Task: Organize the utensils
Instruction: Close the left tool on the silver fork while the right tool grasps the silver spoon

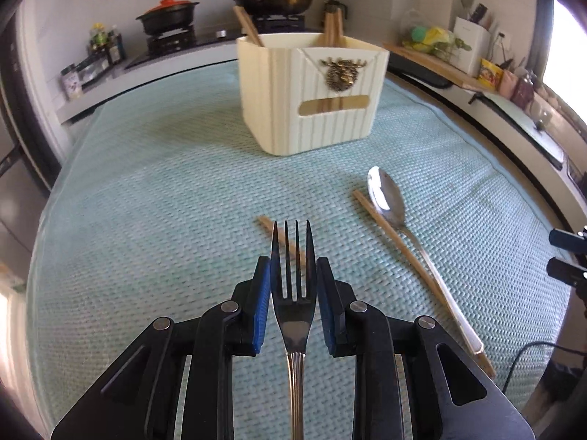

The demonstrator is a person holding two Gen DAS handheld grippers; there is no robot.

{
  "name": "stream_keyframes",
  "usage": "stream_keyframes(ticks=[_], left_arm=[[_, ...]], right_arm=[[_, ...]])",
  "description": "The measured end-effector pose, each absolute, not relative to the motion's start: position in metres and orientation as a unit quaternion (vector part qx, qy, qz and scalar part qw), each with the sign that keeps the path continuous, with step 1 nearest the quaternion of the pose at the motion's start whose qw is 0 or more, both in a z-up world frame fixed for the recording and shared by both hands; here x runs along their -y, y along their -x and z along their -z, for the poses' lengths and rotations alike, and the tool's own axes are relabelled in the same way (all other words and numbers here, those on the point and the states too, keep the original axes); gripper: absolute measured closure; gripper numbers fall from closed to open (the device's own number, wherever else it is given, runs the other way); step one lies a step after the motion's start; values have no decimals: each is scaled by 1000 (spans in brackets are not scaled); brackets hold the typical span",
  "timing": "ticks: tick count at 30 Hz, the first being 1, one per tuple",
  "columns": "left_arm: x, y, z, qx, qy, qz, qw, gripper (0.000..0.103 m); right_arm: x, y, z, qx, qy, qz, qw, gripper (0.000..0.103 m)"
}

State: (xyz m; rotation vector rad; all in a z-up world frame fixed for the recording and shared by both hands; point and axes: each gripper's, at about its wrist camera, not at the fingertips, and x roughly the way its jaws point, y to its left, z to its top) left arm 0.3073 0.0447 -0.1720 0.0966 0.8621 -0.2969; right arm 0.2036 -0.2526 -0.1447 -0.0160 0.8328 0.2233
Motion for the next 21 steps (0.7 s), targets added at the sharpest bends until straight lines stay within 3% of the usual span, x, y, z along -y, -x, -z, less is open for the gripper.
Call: stream_keyframes(ticks=[10,12,13,16,21], left_arm=[[-90,-296,178,-421,12,91,902,79],[-93,-295,179,-423,20,90,902,79],[-95,-295,179,-422,22,88,902,80],[-100,-294,179,-421,28,84,903,79],[-108,-295,181,-423,39,76,902,79]], right_arm=[[194,-288,167,-446,-10,-176,878,48],[182,-307,171,-453,-19,-182,873,56],[175,-315,174,-458,-20,-187,869,68],[158,-330,187,-480,-10,-200,854,83],[144,-323,196,-484,46,-192,853,92]])
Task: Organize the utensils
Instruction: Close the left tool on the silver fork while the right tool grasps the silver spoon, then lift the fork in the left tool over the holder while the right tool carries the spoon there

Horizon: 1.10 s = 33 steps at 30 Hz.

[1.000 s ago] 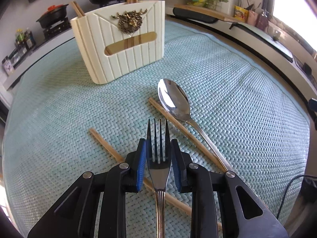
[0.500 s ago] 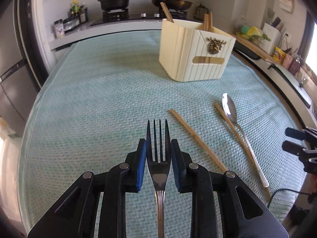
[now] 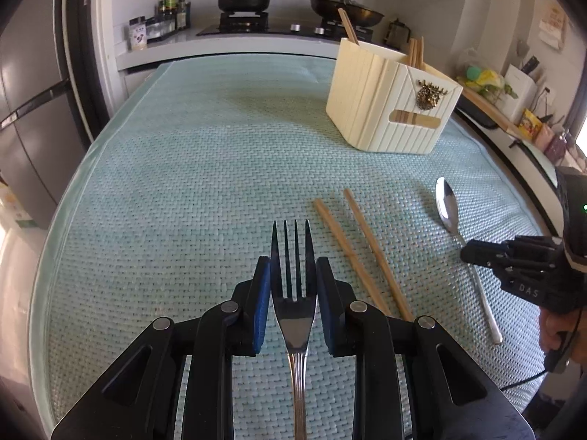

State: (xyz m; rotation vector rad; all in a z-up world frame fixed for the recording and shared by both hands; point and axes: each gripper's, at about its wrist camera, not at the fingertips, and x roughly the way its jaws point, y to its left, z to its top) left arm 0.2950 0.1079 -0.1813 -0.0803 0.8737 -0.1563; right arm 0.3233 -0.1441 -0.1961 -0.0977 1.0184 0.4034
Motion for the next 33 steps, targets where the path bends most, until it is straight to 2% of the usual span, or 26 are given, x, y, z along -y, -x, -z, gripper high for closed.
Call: stream_keyframes(ticks=[5,7,9,10,11,24,25,26,33], left_arm=[[-113,-297,184,-427,46,68,901,79],[-114,-298,185,-427,47,65,901,79],[-116,-299,186,-429,50,62,900,79],[-117,-299,187,-430,52,60,899,79],[-119,-299,187,-431,54,59,899,79],[-118,-303,190,-441,50,52,895,79],[-118,-303,191,-441,50,50,895,79],[-119,-303,191,-441,52,48,895,79],[-118,-299,179,-429,56,42,901,80]], right_arm=[[163,-312,196,-490,68,-152,855,94],[170,-308,194,-493,66,-155,854,91],[176,-308,190,-486,63,-166,856,71],[177,-309,188,-477,63,-168,860,45],[179,-311,185,-469,62,-172,864,38],[134,-382,199,-459,120,-227,851,37],[132,-384,199,-458,121,-231,850,41],[132,-384,198,-453,124,-229,853,60],[150,-374,183,-437,79,-222,868,62]])
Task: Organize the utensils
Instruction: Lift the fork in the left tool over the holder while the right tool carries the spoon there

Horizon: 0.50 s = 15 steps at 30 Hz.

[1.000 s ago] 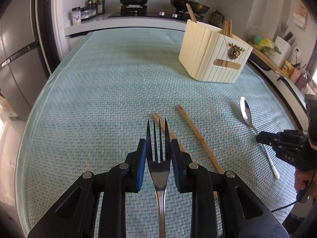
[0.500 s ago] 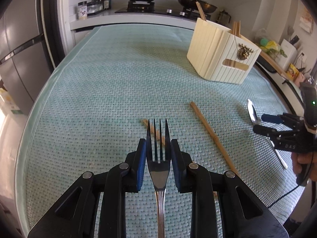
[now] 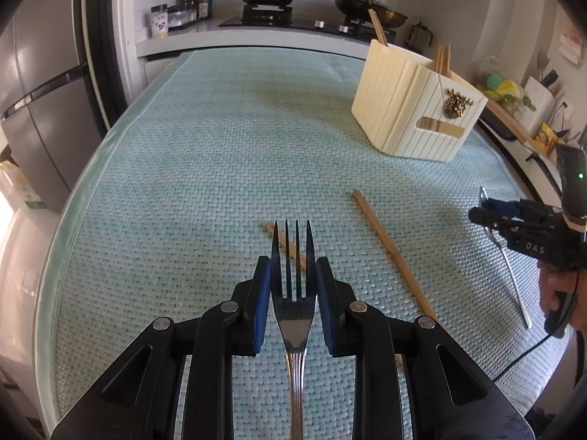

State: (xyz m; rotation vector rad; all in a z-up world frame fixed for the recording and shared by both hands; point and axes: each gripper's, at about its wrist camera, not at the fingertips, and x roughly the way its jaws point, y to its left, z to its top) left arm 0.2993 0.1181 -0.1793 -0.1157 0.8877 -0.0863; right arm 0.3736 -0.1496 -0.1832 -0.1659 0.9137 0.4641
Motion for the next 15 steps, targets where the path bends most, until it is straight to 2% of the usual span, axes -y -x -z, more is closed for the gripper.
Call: stream_keyframes(ticks=[15], left_arm=[[-107,-268,126,-376,64,60,922,80]], right_arm=[[194,-296,101,-344,41,-242,906,62]])
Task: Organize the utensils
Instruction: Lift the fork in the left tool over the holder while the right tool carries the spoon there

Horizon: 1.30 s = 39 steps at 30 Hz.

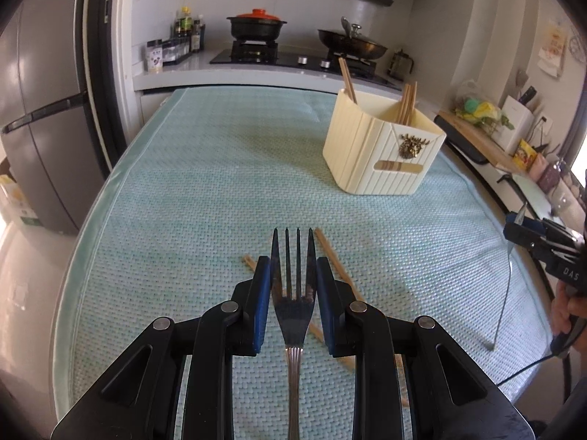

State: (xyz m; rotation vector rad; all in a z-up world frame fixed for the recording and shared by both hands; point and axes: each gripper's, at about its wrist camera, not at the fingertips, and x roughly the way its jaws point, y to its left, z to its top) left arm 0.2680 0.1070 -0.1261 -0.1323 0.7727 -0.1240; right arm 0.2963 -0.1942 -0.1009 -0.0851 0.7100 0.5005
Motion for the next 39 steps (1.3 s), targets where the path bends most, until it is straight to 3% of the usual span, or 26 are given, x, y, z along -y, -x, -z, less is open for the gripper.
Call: stream_keyframes(ticks=[39], left_arm=[[-79,-265,24,-291,58,123,947,80]], right_arm=[[223,-265,-2,-241,27,-246,939,62]])
